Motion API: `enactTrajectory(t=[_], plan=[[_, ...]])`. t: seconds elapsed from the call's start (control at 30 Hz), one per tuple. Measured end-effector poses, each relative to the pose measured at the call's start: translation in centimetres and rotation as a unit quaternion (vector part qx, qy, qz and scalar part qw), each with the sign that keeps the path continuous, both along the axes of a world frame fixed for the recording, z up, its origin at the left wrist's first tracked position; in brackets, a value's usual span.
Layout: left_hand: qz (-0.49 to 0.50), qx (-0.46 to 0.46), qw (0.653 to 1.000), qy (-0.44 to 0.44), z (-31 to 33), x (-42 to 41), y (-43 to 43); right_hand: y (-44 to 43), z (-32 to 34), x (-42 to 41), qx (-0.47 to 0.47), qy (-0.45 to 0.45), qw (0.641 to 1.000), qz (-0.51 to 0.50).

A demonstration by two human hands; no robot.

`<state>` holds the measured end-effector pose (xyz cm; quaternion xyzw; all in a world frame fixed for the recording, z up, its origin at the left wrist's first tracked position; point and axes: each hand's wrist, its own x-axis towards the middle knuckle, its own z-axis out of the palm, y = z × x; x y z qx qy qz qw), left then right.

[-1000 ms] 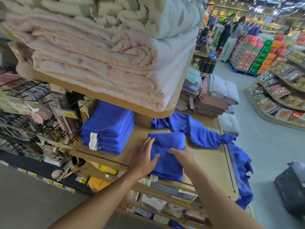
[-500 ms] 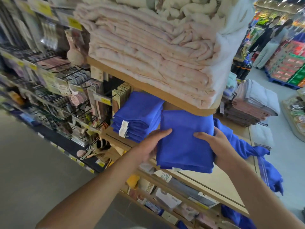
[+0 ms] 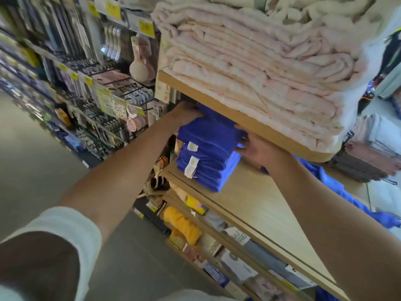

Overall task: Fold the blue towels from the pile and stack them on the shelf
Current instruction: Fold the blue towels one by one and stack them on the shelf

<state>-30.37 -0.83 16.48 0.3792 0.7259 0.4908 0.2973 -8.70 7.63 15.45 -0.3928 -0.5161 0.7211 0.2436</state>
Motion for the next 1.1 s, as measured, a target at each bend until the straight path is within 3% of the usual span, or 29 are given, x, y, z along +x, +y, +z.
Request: enactTrajectory(t=[0.13, 0.3, 0.37, 0.43, 0.53, 0.63, 0.73, 0.93, 1.03, 1.1], plan=[[-0.021, -0.112, 0.982, 0.152, -2.8, -0.8, 2.4, 0.8, -1.3, -1.3, 0.006, -0.054, 0.999, -0.001], [-0.031, -0.165, 0.943, 0.286, -5.3, -0.1, 2.7, 1.8, -2.8, -0.4, 0.039, -0.086, 0.995, -0.025], [0.023, -0.123, 0.921, 0.369, -5.1, 1.4, 1.6, 2.1, -3.2, 1.0, 0.072, -0.095, 0.992, -0.045], [0.061, -0.015, 0.892, 0.448, -5.3, 4.8, 0.4, 2.1, -4.2, 3.6, 0.124, -0.105, 0.984, -0.077], [-0.019, 0.153, 0.869, 0.47, -6.5, 11.9, -0.9, 2.5, -7.3, 9.8, 0.226, -0.208, 0.946, -0.102], [-0.087, 0.203, 0.845, 0.486, -8.2, 17.3, -1.0, 3.4, -10.2, 17.5, 0.29, -0.346, 0.884, -0.121], [-0.138, 0.229, 0.845, 0.464, -9.9, 21.2, -0.2, 4.5, -12.2, 24.5, 0.323, -0.473, 0.807, -0.146], [-0.332, 0.072, 0.87, 0.358, -15.4, 27.1, 2.5, 4.2, -13.4, 29.5, 0.317, -0.576, 0.747, -0.096], [-0.291, -0.005, 0.938, 0.191, -16.9, 28.8, 3.8, 3.1, -11.8, 29.3, 0.335, -0.582, 0.736, -0.079], [-0.212, -0.053, 0.975, -0.051, -16.2, 30.0, 4.9, 1.9, -11.0, 29.0, 0.314, -0.514, 0.797, -0.035]])
